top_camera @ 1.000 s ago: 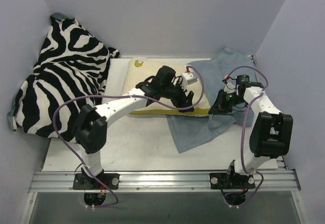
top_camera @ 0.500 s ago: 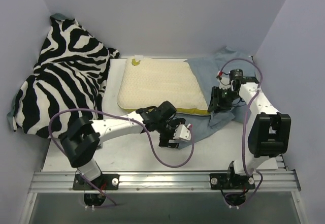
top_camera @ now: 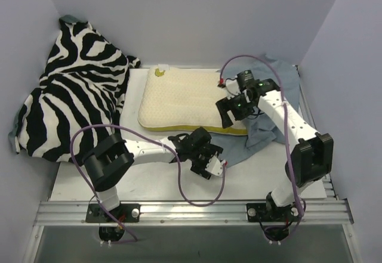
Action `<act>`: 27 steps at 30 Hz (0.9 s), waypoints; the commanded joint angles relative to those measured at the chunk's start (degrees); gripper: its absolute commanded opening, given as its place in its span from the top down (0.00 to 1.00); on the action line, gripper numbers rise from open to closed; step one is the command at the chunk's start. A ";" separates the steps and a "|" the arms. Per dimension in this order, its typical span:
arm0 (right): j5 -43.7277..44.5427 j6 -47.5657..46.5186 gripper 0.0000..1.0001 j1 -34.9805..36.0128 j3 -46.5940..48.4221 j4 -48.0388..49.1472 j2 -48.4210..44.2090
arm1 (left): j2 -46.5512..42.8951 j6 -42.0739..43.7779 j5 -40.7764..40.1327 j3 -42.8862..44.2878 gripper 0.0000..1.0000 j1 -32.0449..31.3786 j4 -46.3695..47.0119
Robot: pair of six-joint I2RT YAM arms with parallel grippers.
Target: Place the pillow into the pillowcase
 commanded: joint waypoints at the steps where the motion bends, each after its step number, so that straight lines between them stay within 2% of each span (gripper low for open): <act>1: 3.66 -7.04 0.23 4.64 5.70 -1.26 7.06 | -0.29 2.73 0.39 -1.10 0.14 -0.76 2.27; 8: 8.41 -13.64 0.14 9.66 9.85 2.78 15.26 | -2.39 2.91 0.31 -2.51 0.13 -1.64 2.62; 11: 10.25 -15.40 0.14 10.37 9.93 3.58 17.89 | -1.87 2.91 -0.39 -2.16 0.12 -2.25 3.76; 15: 11.57 -16.28 0.20 10.37 9.94 3.67 20.18 | 1.64 4.75 -2.59 -0.76 0.12 -2.78 5.34; 18: 12.10 -16.46 0.30 10.37 9.59 3.75 20.62 | 5.50 5.98 -5.40 1.17 0.14 -3.05 6.31; 19: 12.27 -16.55 0.36 10.46 9.50 3.75 20.45 | 6.47 5.90 -7.06 1.79 0.18 -3.05 5.88; 21: 12.71 -16.72 0.42 10.37 8.80 3.75 20.19 | 8.85 7.12 -8.04 3.37 0.24 -2.61 4.39; 22: 12.80 -17.16 0.49 10.19 8.53 3.67 19.92 | 9.29 7.74 -8.04 3.64 0.30 -2.35 2.90; 23: 13.24 -17.34 0.54 10.28 8.09 3.75 19.75 | 9.47 8.27 -7.87 3.73 0.46 -1.91 2.19; 24: 13.50 -17.69 0.66 10.11 7.57 3.67 19.57 | 9.29 8.97 -7.43 3.82 0.56 -1.38 1.22; 25: 13.86 -18.39 0.73 10.02 6.69 3.75 19.14 | 8.94 9.23 -6.73 3.99 0.63 -1.20 -1.57; 26: 14.64 -18.74 0.79 9.84 6.16 3.75 18.96 | 7.81 9.32 -5.77 4.43 0.80 -1.03 -3.60; 27: 15.17 -19.09 0.93 9.58 5.63 3.84 18.43 | 7.19 9.15 -5.41 5.30 0.88 -0.85 -5.79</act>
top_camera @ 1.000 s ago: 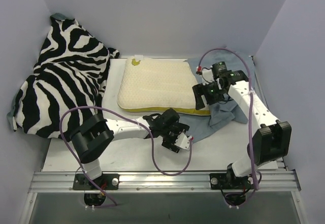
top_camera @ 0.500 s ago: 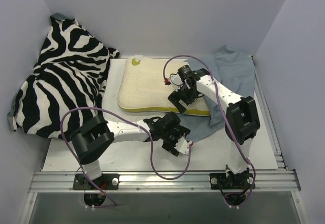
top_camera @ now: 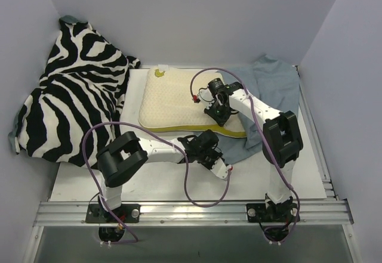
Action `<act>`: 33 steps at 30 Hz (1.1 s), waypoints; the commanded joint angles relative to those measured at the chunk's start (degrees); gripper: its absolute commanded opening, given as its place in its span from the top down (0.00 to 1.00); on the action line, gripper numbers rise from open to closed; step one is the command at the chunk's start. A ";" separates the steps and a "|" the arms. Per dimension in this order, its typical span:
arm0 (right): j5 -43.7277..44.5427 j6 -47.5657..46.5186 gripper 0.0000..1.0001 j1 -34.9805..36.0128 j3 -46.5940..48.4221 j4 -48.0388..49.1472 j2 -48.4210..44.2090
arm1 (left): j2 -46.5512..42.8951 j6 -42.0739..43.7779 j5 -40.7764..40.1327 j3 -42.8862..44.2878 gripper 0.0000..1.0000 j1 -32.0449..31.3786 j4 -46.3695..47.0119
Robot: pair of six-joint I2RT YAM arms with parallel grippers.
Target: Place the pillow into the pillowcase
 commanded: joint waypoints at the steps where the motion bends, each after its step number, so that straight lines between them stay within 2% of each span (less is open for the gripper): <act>1: 3.18 -2.22 0.98 -1.28 -3.00 -1.69 -1.96 | -0.86 1.26 0.30 1.55 0.94 0.96 -14.15; 2: 3.53 -3.18 1.00 -1.72 -3.53 -1.51 -2.31 | -2.87 0.56 0.04 1.73 1.00 1.05 -16.19; 4: 4.32 -4.77 1.00 -3.47 -5.89 -1.16 -3.46 | -5.25 -0.67 -0.05 0.42 1.00 1.31 -21.19; 9: 6.96 -12.76 1.00 -6.64 -11.62 1.74 -7.14 | -14.83 -1.46 -1.54 -5.21 1.00 3.42 -26.75; 14: 10.47 -20.85 1.00 -10.68 -16.62 4.63 -10.13 | -20.90 -2.44 -2.43 -8.98 1.00 8.86 -32.82; 20: 6.19 -26.57 1.00 -8.06 -18.04 3.94 -16.11 | -24.51 -2.87 -2.08 -11.19 1.00 9.14 -34.49; 21: 5.73 -25.88 0.96 -5.71 -16.73 3.24 -17.42 | -24.42 -3.31 -1.99 -10.67 1.00 8.62 -34.40; 22: 5.12 -23.00 0.87 -4.64 -15.42 1.49 -17.78 | -23.64 -3.84 -1.99 -10.23 1.00 8.18 -34.23; 23: 3.29 -20.88 0.64 -3.41 -13.84 0.43 -17.87 | -23.19 -5.06 -2.08 -9.79 1.00 7.30 -34.23; 26: -0.24 -10.87 0.31 -0.15 -4.71 -3.18 -16.21 | -21.43 -7.87 -1.90 -7.94 1.00 6.68 -33.26; 28: -1.30 -7.87 0.24 1.95 1.17 -4.58 -12.96 | -20.99 -8.58 -1.81 -7.76 1.00 6.50 -32.47; 33: -0.78 -4.96 0.22 4.95 4.81 -4.68 -4.79 | -21.25 -9.11 -3.56 -9.26 1.00 6.33 -30.81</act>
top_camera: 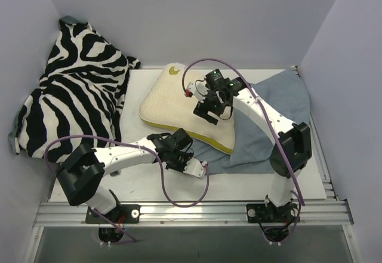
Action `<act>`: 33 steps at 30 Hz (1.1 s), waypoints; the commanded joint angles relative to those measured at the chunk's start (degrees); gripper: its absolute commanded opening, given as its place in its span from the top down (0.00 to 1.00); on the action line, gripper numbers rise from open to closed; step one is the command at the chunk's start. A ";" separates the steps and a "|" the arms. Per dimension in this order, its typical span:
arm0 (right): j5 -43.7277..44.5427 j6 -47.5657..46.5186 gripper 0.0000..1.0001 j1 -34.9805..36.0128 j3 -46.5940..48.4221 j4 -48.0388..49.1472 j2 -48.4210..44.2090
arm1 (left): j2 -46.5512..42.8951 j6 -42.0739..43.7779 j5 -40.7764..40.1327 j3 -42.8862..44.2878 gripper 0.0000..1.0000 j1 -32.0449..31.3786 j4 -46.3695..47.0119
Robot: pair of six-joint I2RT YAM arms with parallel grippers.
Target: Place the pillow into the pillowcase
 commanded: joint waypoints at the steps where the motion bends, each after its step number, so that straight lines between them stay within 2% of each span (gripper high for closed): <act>1: 0.76 4.53 0.22 1.54 0.90 -4.08 6.49 | -0.21 -1.84 -1.12 -0.36 1.00 -0.21 -1.43; 7: -0.65 5.94 0.21 2.16 -0.06 -5.58 11.34 | 0.15 -3.33 -2.70 -2.03 1.00 0.14 0.16; 9: -1.53 7.95 0.16 2.33 0.54 -5.49 10.99 | 0.06 -3.77 -2.71 -2.91 1.00 0.32 0.60; 12: -2.67 10.33 0.15 2.68 4.22 -5.67 10.11 | -0.29 -3.77 -2.97 -3.79 1.00 0.40 1.04; 13: -3.37 12.08 0.07 2.86 5.46 -6.54 9.93 | -0.38 -3.77 -3.06 -3.88 1.00 0.32 1.13; 15: -6.18 13.84 0.01 4.08 8.88 -7.77 9.67 | -0.56 -3.86 -3.06 -3.97 1.00 0.40 1.30; 18: -7.86 15.78 0.00 6.46 9.16 -8.57 9.67 | -0.91 -3.77 -3.06 -3.97 1.00 0.49 1.30; 22: -3.12 15.35 0.00 9.98 6.62 -7.61 13.26 | -1.61 -3.77 -3.76 -4.32 1.00 0.75 1.30; 27: 5.40 14.64 0.01 9.37 4.77 -4.97 18.37 | -2.84 -3.59 -4.46 -5.29 1.00 1.55 1.22; 31: 7.26 14.47 0.44 7.70 5.47 -4.61 17.50 | -3.54 -3.59 -5.25 -6.60 1.00 2.16 1.21; 32: 6.56 14.12 0.66 7.26 5.64 -4.88 15.32 | -3.46 -3.51 -5.52 -6.87 1.00 2.60 1.21; 33: 5.95 13.59 0.79 6.56 6.17 -5.14 13.90 | -3.46 -3.51 -5.78 -7.39 1.00 2.86 1.13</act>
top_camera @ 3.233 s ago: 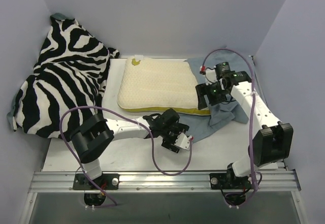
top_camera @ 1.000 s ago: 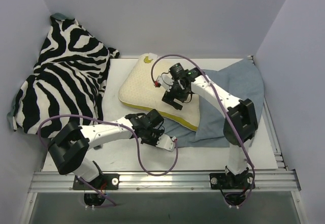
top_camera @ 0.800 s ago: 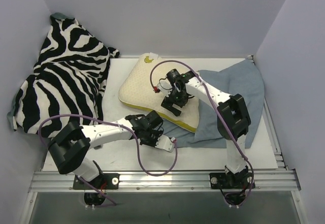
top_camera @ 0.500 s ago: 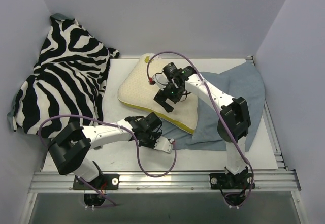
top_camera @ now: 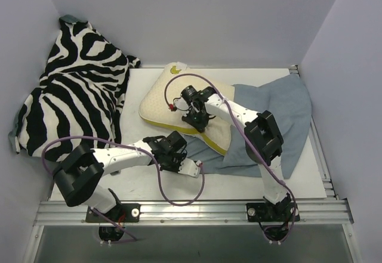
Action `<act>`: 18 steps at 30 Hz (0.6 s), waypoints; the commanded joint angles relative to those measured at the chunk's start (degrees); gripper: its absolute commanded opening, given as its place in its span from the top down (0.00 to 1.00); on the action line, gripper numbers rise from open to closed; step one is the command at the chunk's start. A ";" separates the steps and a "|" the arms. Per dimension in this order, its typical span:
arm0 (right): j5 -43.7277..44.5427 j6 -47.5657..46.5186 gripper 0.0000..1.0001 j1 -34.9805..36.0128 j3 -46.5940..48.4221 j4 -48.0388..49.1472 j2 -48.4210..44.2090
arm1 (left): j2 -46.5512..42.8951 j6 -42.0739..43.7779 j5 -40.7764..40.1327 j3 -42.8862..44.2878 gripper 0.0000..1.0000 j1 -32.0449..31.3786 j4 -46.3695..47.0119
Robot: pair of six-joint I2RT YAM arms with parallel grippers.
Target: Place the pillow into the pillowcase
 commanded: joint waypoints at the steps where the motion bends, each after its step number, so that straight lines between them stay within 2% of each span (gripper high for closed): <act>1: 2.38 -1.22 0.95 -2.71 1.06 -4.18 -6.76 | -1.32 -0.71 -2.06 -1.47 1.00 1.47 -1.43; 2: -0.06 -2.11 1.00 -3.15 1.41 -4.79 -10.08 | -1.14 -0.97 -2.33 -1.56 1.00 1.99 -1.43; 6: -5.61 -6.59 1.00 -4.91 1.85 -8.31 -18.36 | -1.22 -2.20 -3.39 -1.48 1.00 3.48 -1.43; 9: -9.65 -10.98 1.00 -5.88 -2.79 -9.46 -24.51 | -2.71 -3.52 -4.79 -0.86 1.00 4.89 -1.43; 11: -10.02 -15.44 1.00 -6.49 -11.47 -9.90 -28.11 | -3.94 -4.05 -6.02 -0.68 1.00 5.86 -1.60; 14: -6.42 -19.42 1.00 -9.02 -23.76 -7.01 -29.36 | -7.46 -3.09 -6.46 -1.47 1.00 8.84 -2.39; 16: -4.23 -19.87 1.00 -11.84 -26.53 -2.96 -27.79 | -10.18 -1.69 -6.03 -2.35 1.00 10.77 -2.92; 18: -3.52 -17.86 1.00 -13.87 -25.23 -2.52 -23.49 | -12.37 -1.15 -4.89 -3.40 1.00 11.48 -4.94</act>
